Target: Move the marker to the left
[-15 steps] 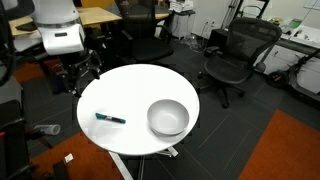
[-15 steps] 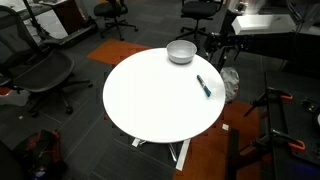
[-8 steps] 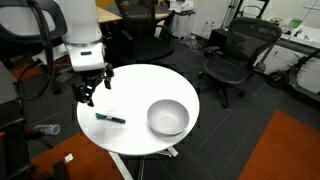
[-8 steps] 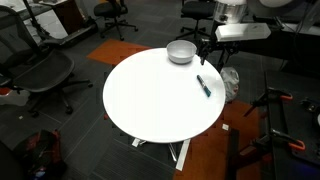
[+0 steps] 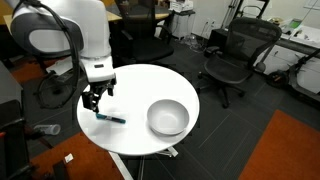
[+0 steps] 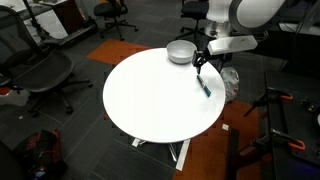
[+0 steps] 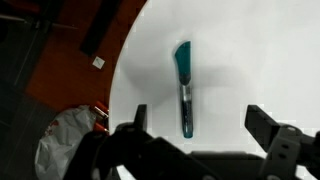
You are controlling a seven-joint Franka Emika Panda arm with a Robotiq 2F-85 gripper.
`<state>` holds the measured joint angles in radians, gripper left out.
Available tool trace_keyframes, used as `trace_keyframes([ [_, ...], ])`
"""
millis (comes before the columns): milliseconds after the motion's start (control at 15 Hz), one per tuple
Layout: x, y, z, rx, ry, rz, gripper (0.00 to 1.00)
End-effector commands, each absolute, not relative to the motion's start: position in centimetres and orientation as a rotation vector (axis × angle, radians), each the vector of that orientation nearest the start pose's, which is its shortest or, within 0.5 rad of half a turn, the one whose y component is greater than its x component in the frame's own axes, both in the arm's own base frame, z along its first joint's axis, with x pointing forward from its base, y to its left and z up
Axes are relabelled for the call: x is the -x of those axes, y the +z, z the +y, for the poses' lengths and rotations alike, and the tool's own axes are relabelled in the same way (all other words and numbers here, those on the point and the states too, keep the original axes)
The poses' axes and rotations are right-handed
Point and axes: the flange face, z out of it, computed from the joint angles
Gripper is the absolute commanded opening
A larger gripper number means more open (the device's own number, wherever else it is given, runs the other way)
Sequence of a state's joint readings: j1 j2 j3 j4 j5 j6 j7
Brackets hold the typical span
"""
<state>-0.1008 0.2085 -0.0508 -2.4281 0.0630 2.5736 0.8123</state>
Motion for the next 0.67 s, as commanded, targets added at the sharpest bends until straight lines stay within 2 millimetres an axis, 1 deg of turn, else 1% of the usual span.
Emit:
trace_keyframes([
  [0,-48.4,20.1,-7.2,2.760,0.072,1.474,1.00],
  [200,-48.4,18.6,-7.4,2.766,0.047,1.448,1.00],
  [600,-48.7,15.7,-8.3,2.749,0.035,1.403,1.00],
])
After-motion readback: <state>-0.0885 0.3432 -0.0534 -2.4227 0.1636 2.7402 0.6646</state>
